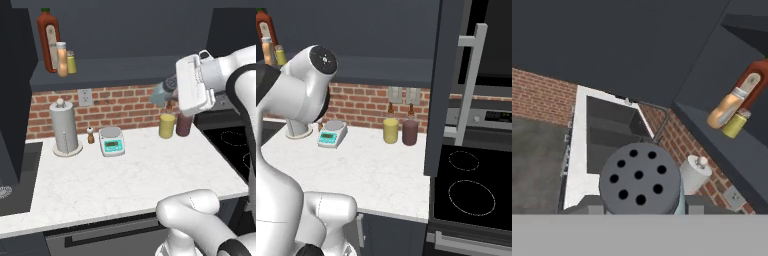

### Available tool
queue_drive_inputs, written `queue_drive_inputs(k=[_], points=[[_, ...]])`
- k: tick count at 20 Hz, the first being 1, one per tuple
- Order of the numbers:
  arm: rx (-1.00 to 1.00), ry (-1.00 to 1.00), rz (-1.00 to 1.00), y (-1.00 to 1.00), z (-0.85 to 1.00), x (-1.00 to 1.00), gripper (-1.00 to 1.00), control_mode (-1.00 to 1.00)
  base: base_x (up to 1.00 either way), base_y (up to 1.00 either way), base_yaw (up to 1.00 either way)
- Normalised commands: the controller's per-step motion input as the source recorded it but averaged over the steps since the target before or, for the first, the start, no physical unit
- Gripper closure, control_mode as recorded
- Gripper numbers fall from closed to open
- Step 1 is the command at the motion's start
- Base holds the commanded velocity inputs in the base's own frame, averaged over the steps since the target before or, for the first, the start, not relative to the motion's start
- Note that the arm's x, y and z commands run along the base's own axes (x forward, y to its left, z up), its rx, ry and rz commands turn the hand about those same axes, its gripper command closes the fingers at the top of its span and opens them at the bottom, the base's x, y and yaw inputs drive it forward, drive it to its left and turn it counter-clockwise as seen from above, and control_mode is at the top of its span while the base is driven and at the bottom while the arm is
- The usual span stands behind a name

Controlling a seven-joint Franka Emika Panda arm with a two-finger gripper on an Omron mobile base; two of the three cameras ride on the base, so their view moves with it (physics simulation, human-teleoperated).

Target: Put the shaker and condiment bottle from the counter next to their counterparts in the cabinet.

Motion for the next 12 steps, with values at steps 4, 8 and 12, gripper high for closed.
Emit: queue_drive_inputs(k=[4,8,12], points=[[0.05,0.05,-0.15,0.20,0.00,0.33,1.00,-1.00,0.00,0.00,0.00],[0.05,0.00,-0.20,0.25,0.00,0.33,1.00,-1.00,0.00,0.00,0.00],[0.11,0.00,-0.21,0.22,0.00,0.35,1.00,-1.00,0.00,0.00,0.00]])
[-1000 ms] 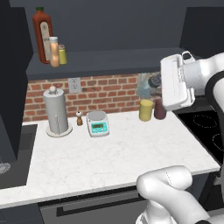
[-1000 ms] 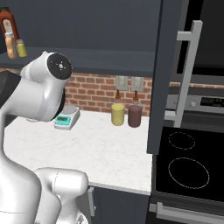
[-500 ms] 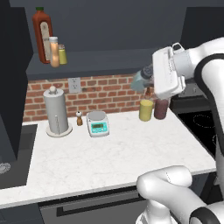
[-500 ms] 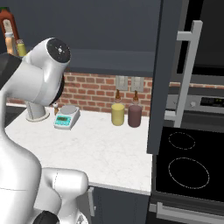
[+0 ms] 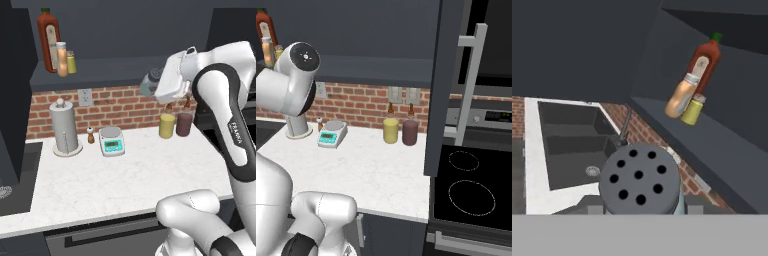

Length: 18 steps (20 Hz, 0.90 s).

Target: Put the shaker and condiment bottle from the counter next to their counterparts in the cabinet.

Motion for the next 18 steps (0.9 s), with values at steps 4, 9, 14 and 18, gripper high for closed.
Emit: queue_drive_inputs(k=[4,9,14,18], points=[[0.13,0.00,-0.20,0.15,0.00,0.29,1.00,-1.00,0.00,0.00,0.00],[0.13,0.04,-0.15,0.04,0.00,0.32,1.00,-1.00,0.00,0.00,0.00],[0.11,0.15,-0.09,0.01,0.00,0.37,1.00,-1.00,0.00,0.00,0.00],[0.08,0.21,-0.04,0.04,0.05,0.38,1.00,-1.00,0.00,0.00,0.00]])
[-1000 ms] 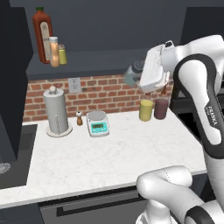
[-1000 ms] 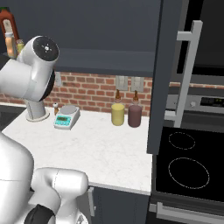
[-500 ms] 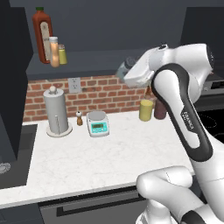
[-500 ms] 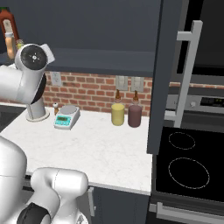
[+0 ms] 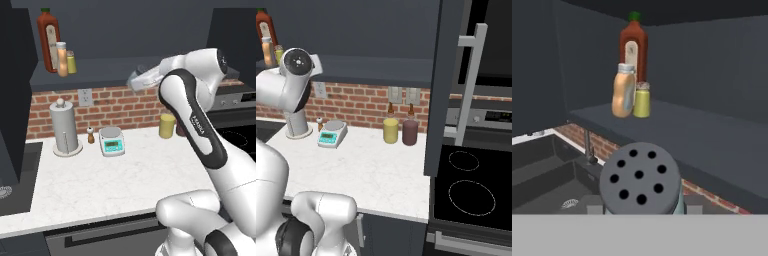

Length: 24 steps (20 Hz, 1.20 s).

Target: Put the shaker and condiment bottle from the counter next to their counterparts in the cabinet.

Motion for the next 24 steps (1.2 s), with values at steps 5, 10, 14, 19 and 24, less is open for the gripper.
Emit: queue_drive_inputs(k=[5,10,14,19,24], points=[[0.04,0.15,-0.02,0.08,0.15,0.41,1.00,-1.00,0.00,0.00,0.00],[0.00,0.10,0.00,0.02,0.14,0.43,1.00,-1.00,0.00,0.00,0.00],[0.00,0.02,0.00,0.02,0.07,0.40,1.00,-1.00,0.00,0.00,0.00],[0.00,0.00,0.00,0.03,0.01,0.20,1.00,-1.00,0.00,0.00,0.00],[-0.01,-0.02,0.00,0.16,0.00,0.01,1.00,-1.00,0.00,0.00,0.00]])
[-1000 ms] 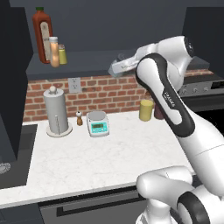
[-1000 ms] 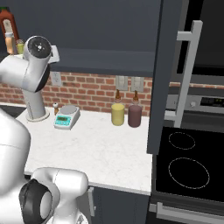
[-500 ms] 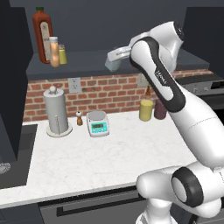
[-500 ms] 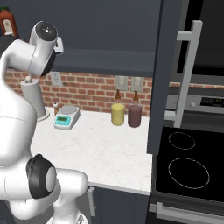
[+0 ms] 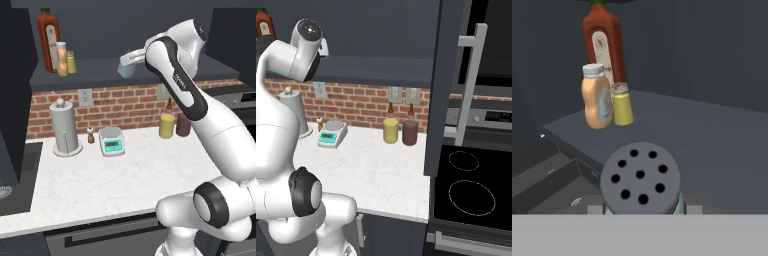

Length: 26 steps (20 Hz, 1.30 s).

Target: Put the shaker and condiment bottle from the counter next to their counterparts in the cabinet.

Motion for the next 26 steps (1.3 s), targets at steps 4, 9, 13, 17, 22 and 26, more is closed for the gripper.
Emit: queue_drive_inputs(k=[4,9,13,17,22,26], points=[[-0.07,-0.04,0.00,0.29,0.00,0.11,1.00,-1.00,0.00,0.00,0.00],[-0.06,-0.03,0.00,0.33,0.00,0.22,1.00,-1.00,0.00,0.00,0.00],[-0.03,0.00,0.00,0.29,0.00,0.32,1.00,-1.00,0.00,0.00,0.00],[0.00,0.00,0.00,0.21,0.00,0.36,1.00,-1.00,0.00,0.00,0.00],[0.00,0.00,0.00,0.19,0.00,0.37,1.00,-1.00,0.00,0.00,0.00],[0.00,0.00,0.00,0.18,0.00,0.41,1.00,-1.00,0.00,0.00,0.00]])
